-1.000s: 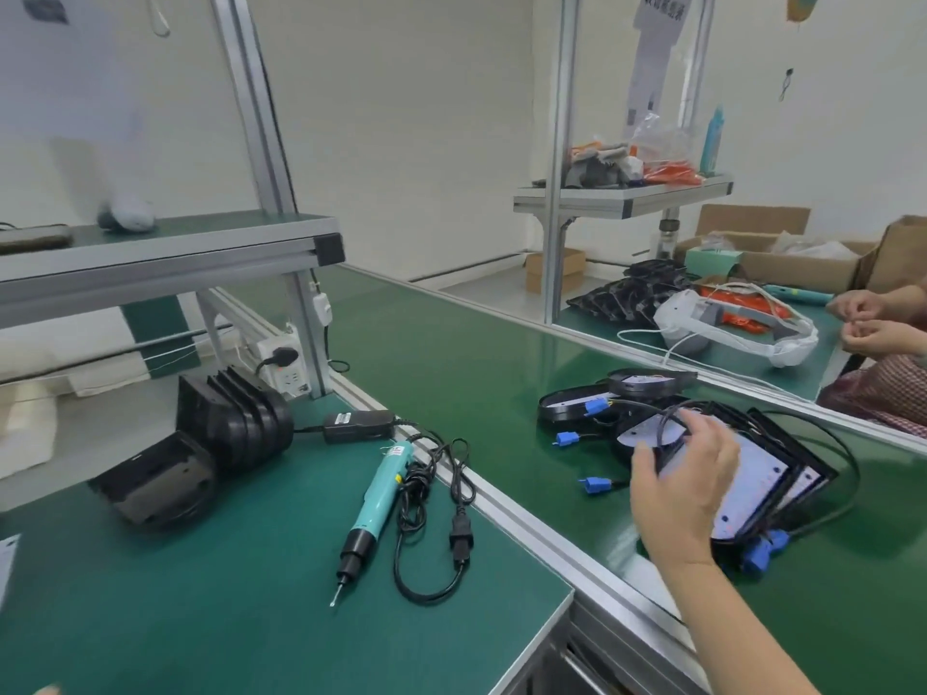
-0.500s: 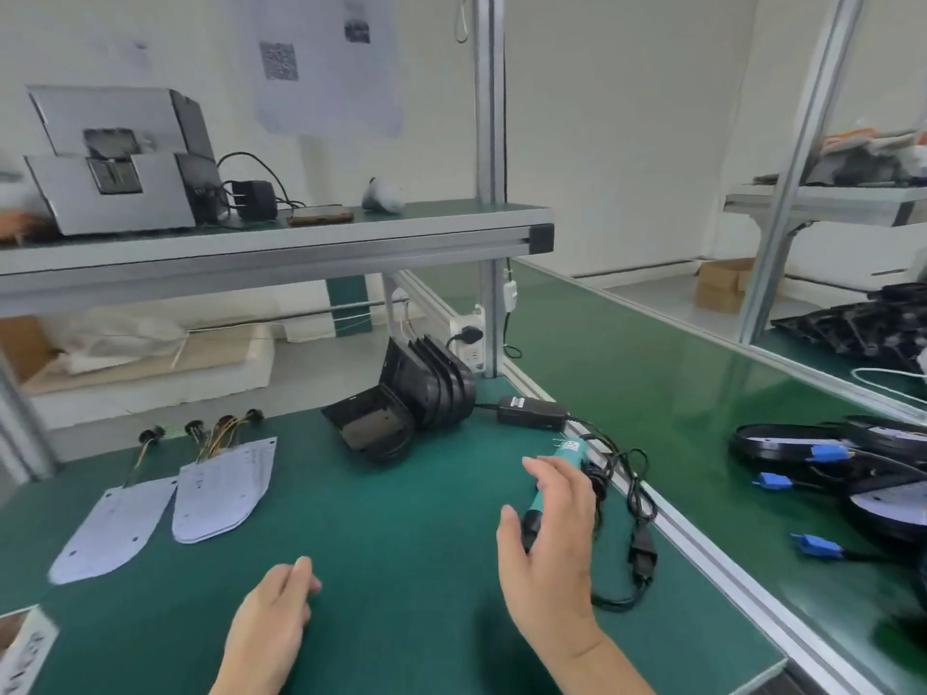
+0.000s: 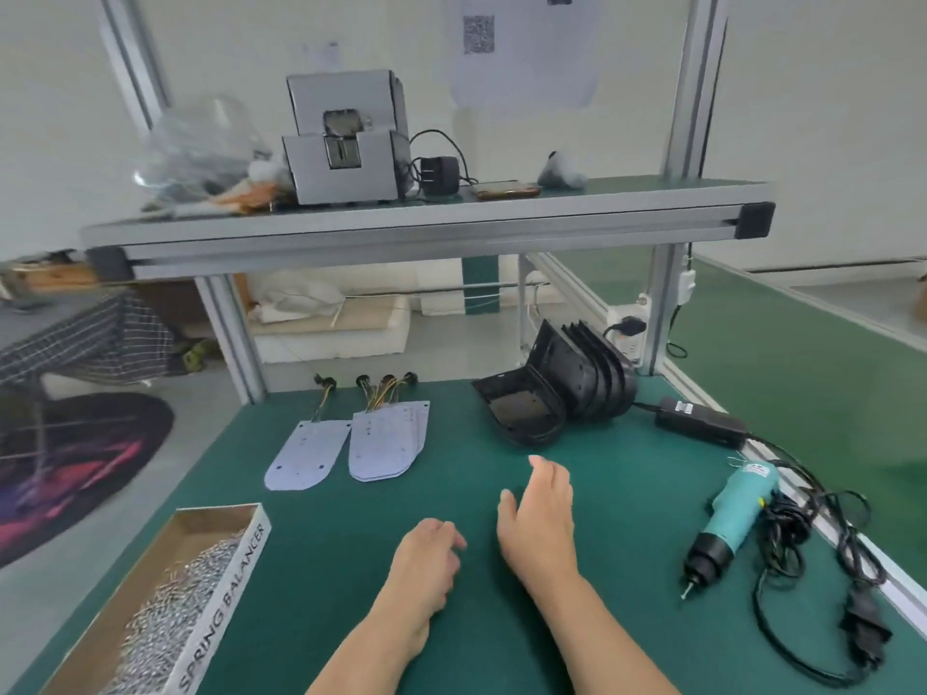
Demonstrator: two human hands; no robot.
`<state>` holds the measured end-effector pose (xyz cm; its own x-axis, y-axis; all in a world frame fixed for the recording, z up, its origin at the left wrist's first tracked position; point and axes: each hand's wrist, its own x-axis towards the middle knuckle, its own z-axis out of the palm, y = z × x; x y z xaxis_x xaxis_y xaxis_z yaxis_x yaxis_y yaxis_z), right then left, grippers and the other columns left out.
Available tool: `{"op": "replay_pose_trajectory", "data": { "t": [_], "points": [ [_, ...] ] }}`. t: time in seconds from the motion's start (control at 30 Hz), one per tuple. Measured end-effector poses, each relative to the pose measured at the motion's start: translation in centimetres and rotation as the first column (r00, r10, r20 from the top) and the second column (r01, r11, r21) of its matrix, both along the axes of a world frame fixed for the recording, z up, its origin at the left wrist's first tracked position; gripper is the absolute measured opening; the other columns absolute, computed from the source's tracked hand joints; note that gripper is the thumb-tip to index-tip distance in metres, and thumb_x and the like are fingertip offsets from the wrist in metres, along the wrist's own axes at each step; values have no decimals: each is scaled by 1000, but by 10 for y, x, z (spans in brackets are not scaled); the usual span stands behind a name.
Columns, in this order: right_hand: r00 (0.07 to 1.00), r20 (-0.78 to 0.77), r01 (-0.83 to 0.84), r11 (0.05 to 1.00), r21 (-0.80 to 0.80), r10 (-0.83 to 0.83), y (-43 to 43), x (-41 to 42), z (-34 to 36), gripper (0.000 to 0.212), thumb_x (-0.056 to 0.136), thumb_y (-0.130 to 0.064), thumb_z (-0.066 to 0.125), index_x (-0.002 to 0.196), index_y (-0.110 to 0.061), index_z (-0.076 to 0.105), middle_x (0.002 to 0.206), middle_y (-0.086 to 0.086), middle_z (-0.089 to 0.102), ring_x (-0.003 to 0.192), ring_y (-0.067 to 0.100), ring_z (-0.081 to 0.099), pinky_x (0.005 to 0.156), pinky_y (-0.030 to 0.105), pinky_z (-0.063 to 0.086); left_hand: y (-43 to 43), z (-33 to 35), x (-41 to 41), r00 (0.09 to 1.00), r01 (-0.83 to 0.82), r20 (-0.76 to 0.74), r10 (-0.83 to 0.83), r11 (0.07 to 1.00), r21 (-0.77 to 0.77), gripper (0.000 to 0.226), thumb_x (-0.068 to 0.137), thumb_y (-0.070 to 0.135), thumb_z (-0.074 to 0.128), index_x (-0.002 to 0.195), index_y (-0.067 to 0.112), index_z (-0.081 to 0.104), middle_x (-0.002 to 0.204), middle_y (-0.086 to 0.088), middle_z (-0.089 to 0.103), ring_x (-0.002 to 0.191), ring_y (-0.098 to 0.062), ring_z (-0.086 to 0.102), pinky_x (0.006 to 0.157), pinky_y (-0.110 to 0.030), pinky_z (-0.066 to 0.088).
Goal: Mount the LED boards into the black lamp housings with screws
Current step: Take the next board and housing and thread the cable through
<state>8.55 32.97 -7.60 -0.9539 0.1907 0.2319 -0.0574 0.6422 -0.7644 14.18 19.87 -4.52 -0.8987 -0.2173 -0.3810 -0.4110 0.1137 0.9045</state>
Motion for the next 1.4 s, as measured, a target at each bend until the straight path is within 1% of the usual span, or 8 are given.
{"op": "replay_pose_trajectory", "data": {
  "t": [0.23, 0.37, 0.53, 0.7, 1.0, 1.2, 1.3, 1.4],
  "points": [
    [999, 32, 40, 999, 14, -40, -4, -22, -4, 59, 97, -20, 56, 149, -11, 30, 149, 6, 32, 133, 26, 39, 100, 40, 41, -13, 3, -1, 998, 38, 39, -43, 993, 114, 31, 86, -8, 33, 100, -1, 60, 69, -8, 59, 51, -15, 45, 45, -24, 35],
    [1000, 23, -6, 997, 81, 4, 3, -35, -3, 68, 99, -16, 51, 157, -25, 17, 165, -11, 9, 132, 20, 44, 88, 36, 46, -37, 20, 1, 998, 46, -46, -41, 993, 112, 38, 88, -17, 26, 98, -5, 61, 78, -13, 60, 56, -14, 53, 53, -25, 44],
    [999, 44, 3, 982, 191, -11, 7, -56, 1, 69, 102, -18, 45, 158, -36, 9, 166, -23, -3, 106, 14, 54, 70, 30, 43, -123, 58, 14, 897, -336, -295, 329, 941, 28, 27, 92, -17, 35, 89, -9, 61, 74, -21, 62, 48, -18, 62, 48, -25, 53],
    [997, 70, 16, 958, 286, -38, 6, -64, 2, 61, 103, -23, 42, 158, -34, 16, 165, -18, 16, 124, 13, 52, 81, 32, 46, -197, 39, 37, 878, -475, -389, 279, 612, -633, 47, 82, -20, 46, 89, 23, 63, 80, 4, 72, 80, -26, 69, 78, -38, 56],
    [996, 41, 65, 970, 234, -77, 6, -60, -2, 33, 99, -17, 56, 131, -22, 59, 119, -11, 43, 75, 14, 57, 67, 28, 38, -198, 11, 31, 937, -303, -209, 281, 354, -885, 30, 93, 20, 59, 74, 42, 65, 80, 8, 64, 85, -24, 56, 87, -41, 42],
    [995, 42, 84, 974, 211, -95, 4, -58, 0, 19, 99, -25, 57, 116, -23, 64, 107, -14, 42, 69, 12, 55, 65, 28, 39, -167, 25, -28, 859, -490, -471, 200, 586, -645, 22, 87, 13, 66, 67, 23, 66, 74, 5, 61, 71, -22, 57, 64, -35, 42],
    [993, 53, 91, 972, 217, -105, 4, -58, 2, 13, 99, -31, 56, 110, -26, 61, 106, -14, 44, 71, 11, 56, 65, 29, 43, -148, 27, -94, 937, -325, -316, 148, 703, -633, 18, 87, 28, 66, 76, 15, 63, 73, 4, 64, 70, -21, 57, 66, -34, 49],
    [993, 33, 106, 976, 193, -114, 3, -57, 4, 7, 98, -33, 59, 102, -27, 61, 103, -13, 46, 70, 12, 56, 67, 31, 48, -130, 22, -154, 988, -152, -91, 126, 655, -741, 60, 81, 61, 66, 110, 10, 56, 111, -7, 59, 102, -25, 58, 87, -40, 49]
  ]
}}
